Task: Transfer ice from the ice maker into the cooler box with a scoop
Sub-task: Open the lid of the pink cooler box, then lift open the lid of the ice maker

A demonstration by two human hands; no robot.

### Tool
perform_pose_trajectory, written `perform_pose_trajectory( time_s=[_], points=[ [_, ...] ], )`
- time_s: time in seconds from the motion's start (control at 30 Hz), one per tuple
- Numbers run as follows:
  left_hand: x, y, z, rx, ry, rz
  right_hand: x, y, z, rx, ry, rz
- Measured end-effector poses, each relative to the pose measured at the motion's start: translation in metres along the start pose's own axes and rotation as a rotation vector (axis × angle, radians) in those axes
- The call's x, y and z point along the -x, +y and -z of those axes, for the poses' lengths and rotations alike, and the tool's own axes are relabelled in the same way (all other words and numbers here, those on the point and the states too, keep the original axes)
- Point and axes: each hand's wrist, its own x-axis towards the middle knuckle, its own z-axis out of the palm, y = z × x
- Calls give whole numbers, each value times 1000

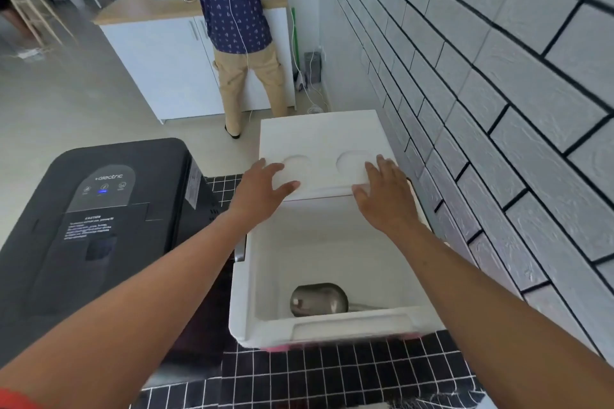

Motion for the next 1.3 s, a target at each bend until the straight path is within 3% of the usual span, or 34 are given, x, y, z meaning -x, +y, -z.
perform_pose_trajectory(
  time_s=[0.1,0.4,0.7,0.87,1.0,1.13,1.2,1.3],
  points=[
    [23,4,11,15,2,-95,21,-7,7,-48,-15,14],
    [156,-16,79,6,320,-258,108,-89,32,-226,150,279],
    [251,-118,147,-34,514,-106,162,-210,19,-369,68,623],
    [280,-178,168,-44,458,-143,179,-256,0,-303,2,836],
    [296,-213,182,-71,270,-168,179,-264,-17,-142,-28,994],
    [300,-241,196,-191,147,-303,177,-264,-19,-141,51,1037],
    [298,-246,203,-217,139,-369,180,-265,-18,-135,140,1094],
    [294,-248,214,-271,262,-525,181,-268,-13,-154,251,1101]
  ],
)
